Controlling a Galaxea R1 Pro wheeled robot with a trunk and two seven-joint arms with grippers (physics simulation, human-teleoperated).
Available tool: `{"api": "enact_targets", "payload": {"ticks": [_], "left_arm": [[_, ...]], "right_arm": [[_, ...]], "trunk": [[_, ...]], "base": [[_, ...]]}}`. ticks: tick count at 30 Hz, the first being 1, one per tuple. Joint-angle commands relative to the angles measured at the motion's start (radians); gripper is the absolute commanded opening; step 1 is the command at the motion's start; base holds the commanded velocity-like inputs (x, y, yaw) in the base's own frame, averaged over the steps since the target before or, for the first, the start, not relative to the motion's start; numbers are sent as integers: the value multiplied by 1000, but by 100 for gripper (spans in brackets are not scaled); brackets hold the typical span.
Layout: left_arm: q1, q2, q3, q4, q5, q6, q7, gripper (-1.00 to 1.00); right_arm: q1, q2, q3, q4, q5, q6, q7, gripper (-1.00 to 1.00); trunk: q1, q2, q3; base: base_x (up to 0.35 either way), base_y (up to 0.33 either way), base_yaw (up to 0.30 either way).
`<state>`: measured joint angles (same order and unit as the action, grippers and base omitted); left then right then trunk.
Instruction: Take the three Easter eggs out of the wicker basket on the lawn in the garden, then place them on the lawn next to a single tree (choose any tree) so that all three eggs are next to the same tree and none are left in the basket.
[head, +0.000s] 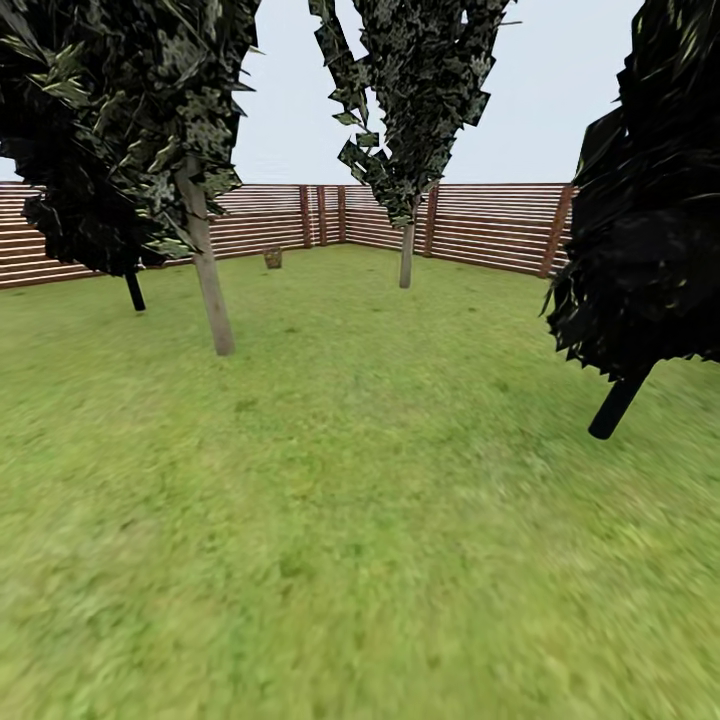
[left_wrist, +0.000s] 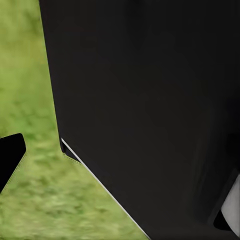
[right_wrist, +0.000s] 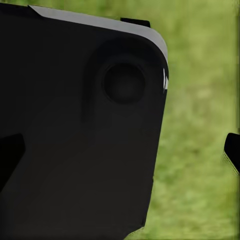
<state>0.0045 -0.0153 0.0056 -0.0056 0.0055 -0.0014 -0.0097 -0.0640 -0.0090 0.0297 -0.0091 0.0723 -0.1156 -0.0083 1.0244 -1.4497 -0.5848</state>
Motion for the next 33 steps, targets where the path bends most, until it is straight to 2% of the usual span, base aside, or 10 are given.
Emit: {"api": "enact_targets", "payload": {"ticks": [1,33], "left_arm": [[0,0,1,-1,1,0,-1,100],[0,0,1,-1,1,0,-1,100]], "right_arm": [[0,0,2,1,7,-3,-1,100],[0,0,2,1,7,-3,-1,100]], "trunk": [[1,0,-1],[1,0,-1]], "base": [[325,0,0],[325,0,0]]}}
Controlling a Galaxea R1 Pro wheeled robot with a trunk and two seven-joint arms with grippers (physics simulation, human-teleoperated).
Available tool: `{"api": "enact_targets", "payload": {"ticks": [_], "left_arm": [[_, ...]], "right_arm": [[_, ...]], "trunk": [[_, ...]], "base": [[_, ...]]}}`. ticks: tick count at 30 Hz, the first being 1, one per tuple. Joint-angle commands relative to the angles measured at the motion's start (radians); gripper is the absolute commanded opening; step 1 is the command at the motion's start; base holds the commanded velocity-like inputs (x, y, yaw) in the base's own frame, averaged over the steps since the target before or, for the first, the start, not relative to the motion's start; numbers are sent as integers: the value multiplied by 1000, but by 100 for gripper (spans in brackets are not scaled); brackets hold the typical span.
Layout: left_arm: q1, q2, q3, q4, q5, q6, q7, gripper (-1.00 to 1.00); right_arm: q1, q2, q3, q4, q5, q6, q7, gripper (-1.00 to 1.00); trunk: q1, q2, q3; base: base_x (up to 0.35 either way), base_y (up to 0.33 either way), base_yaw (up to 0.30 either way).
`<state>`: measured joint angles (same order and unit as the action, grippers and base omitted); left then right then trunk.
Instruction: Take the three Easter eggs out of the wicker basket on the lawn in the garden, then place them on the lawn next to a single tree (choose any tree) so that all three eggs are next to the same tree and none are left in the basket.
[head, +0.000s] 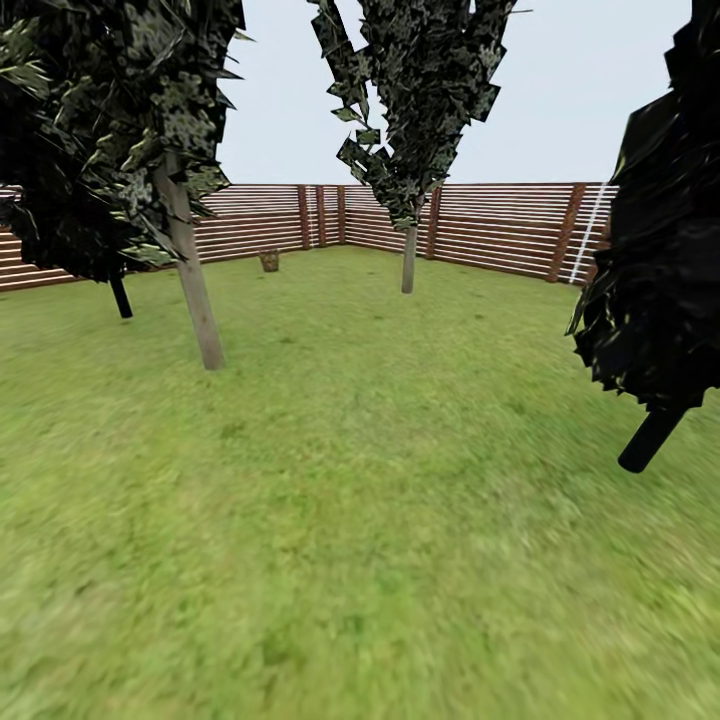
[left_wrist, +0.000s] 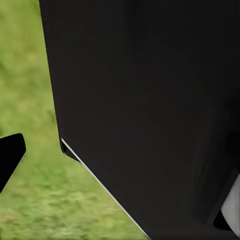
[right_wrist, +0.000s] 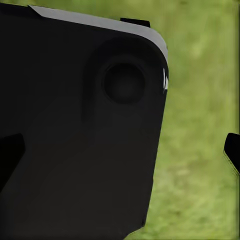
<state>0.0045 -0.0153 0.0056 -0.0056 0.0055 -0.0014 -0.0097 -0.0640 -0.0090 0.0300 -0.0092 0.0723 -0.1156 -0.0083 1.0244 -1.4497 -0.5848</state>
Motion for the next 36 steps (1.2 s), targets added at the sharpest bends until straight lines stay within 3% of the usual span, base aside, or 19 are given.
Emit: {"api": "enact_targets", "payload": {"ticks": [1,36], "left_arm": [[0,0,1,-1,1,0,-1,100],[0,0,1,-1,1,0,-1,100]], "right_arm": [[0,0,2,1,7,-3,-1,100],[0,0,2,1,7,-3,-1,100]], "trunk": [[1,0,-1],[1,0,-1]], "base": [[325,0,0],[325,0,0]]}}
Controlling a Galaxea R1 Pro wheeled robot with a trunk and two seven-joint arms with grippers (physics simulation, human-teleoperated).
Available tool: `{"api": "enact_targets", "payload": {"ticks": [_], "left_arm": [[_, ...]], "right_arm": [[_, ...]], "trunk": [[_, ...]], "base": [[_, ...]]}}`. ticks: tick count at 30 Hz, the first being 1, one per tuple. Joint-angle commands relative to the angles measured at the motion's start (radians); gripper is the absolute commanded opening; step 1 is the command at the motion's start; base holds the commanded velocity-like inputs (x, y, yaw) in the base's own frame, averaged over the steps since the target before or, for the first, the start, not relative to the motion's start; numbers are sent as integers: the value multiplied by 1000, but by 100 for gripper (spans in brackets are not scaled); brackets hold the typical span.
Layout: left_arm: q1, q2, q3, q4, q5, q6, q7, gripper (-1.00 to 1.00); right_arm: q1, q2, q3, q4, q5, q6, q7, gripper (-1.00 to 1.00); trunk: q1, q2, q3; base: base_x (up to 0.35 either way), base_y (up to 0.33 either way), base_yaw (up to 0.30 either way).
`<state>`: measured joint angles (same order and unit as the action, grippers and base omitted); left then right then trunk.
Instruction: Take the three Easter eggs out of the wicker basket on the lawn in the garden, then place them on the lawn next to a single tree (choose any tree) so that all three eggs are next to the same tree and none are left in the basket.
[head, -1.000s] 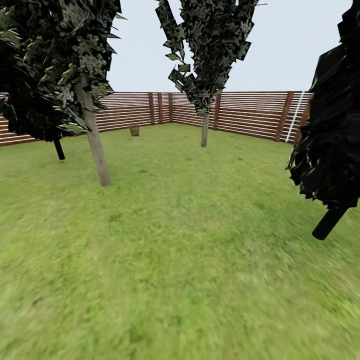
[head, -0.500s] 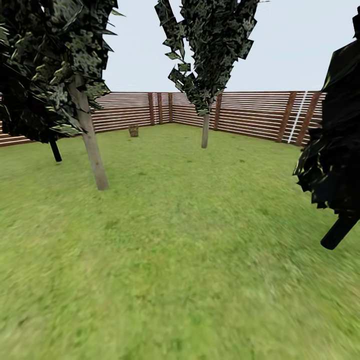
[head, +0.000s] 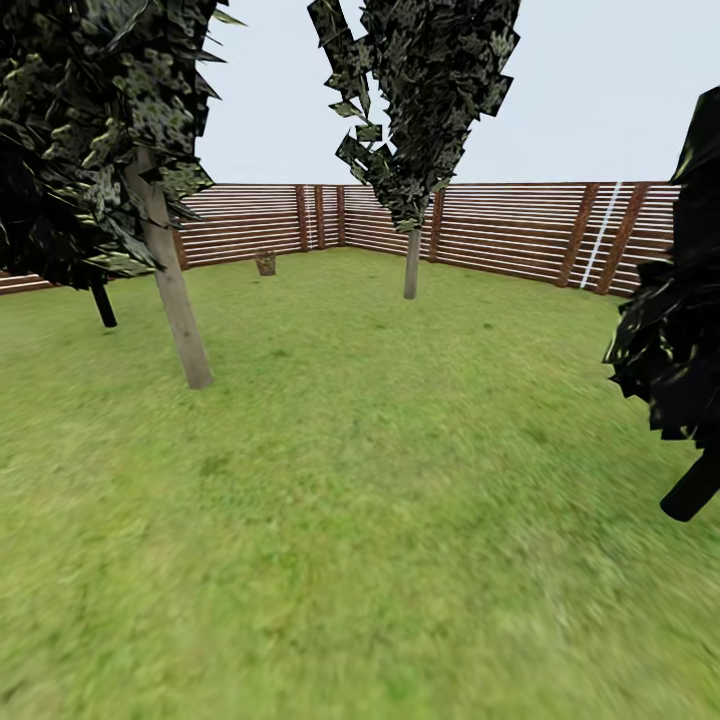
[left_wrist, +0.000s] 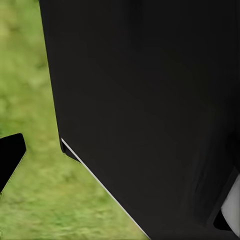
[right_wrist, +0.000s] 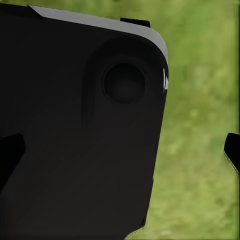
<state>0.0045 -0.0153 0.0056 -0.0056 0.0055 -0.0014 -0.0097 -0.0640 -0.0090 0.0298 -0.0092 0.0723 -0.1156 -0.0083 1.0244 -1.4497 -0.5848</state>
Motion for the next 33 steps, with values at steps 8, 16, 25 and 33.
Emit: {"api": "enact_targets", "payload": {"ticks": [8,16,25,33], "left_arm": [[0,0,1,-1,0,0,-1,100],[0,0,1,-1,1,0,-1,100],[0,0,1,-1,1,0,-1,100],[0,0,1,-1,1,0,-1,100]], "right_arm": [[0,0,2,1,7,-3,-1,100],[0,0,2,1,7,-3,-1,100],[0,0,2,1,7,-3,-1,100],[0,0,2,1,7,-3,-1,100]], "trunk": [[1,0,-1],[1,0,-1],[1,0,-1],[1,0,-1]], "base": [[325,0,0],[325,0,0],[325,0,0],[325,0,0]]}}
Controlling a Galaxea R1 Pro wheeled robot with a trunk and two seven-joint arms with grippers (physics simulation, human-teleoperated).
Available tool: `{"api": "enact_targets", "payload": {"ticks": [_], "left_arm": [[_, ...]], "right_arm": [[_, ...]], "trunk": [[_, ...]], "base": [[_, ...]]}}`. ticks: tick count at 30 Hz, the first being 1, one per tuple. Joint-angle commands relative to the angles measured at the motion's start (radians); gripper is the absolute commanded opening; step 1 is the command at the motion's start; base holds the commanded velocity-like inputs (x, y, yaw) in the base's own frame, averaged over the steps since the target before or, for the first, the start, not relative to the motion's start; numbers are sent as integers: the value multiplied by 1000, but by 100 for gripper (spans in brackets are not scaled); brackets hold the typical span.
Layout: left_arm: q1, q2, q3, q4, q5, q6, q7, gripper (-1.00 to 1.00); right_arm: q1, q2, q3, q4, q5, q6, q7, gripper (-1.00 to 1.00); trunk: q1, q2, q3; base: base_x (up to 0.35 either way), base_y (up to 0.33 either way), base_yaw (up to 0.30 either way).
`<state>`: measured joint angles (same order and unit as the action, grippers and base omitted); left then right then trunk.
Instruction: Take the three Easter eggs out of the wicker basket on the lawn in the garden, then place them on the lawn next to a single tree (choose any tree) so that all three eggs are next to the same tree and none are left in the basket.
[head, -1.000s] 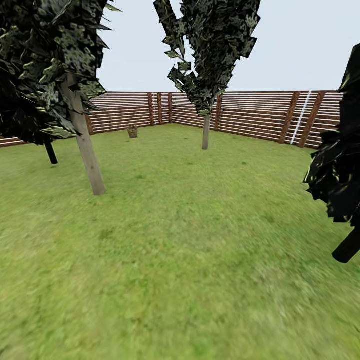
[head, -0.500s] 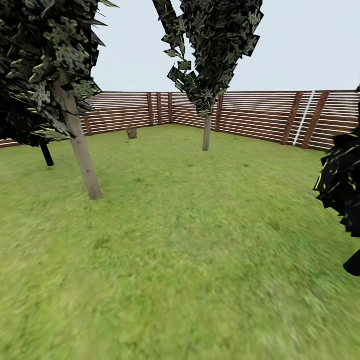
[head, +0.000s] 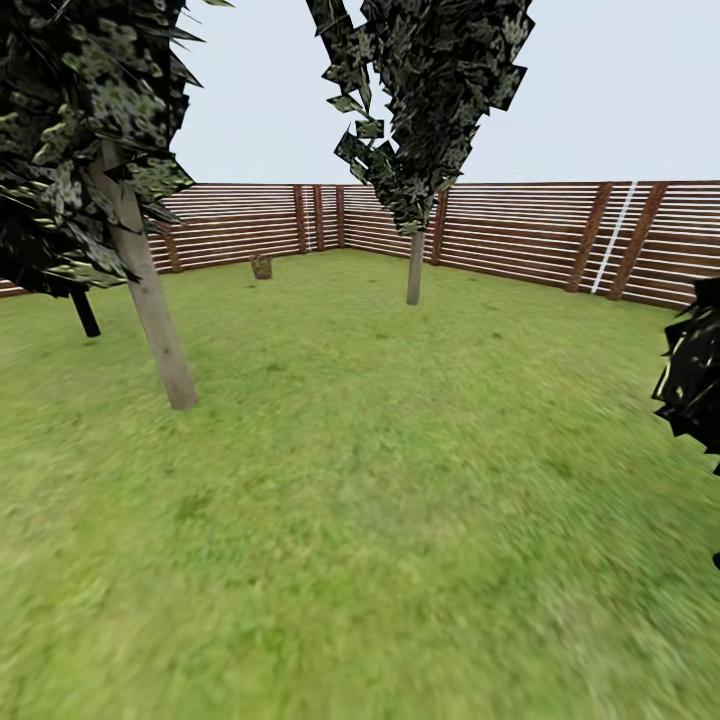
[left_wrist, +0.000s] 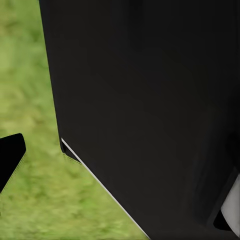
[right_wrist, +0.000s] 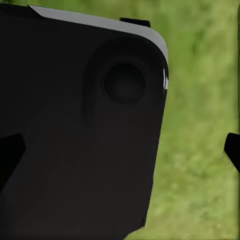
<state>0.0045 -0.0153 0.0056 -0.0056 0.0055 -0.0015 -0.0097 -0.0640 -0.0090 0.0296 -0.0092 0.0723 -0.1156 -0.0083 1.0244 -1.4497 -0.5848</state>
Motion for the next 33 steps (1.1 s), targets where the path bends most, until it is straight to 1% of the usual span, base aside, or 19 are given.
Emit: {"api": "enact_targets", "payload": {"ticks": [1,33], "left_arm": [[0,0,1,-1,1,0,-1,100],[0,0,1,-1,1,0,-1,100]], "right_arm": [[0,0,2,1,7,-3,-1,100],[0,0,2,1,7,-3,-1,100]], "trunk": [[1,0,-1],[1,0,-1]], "base": [[325,0,0],[325,0,0]]}}
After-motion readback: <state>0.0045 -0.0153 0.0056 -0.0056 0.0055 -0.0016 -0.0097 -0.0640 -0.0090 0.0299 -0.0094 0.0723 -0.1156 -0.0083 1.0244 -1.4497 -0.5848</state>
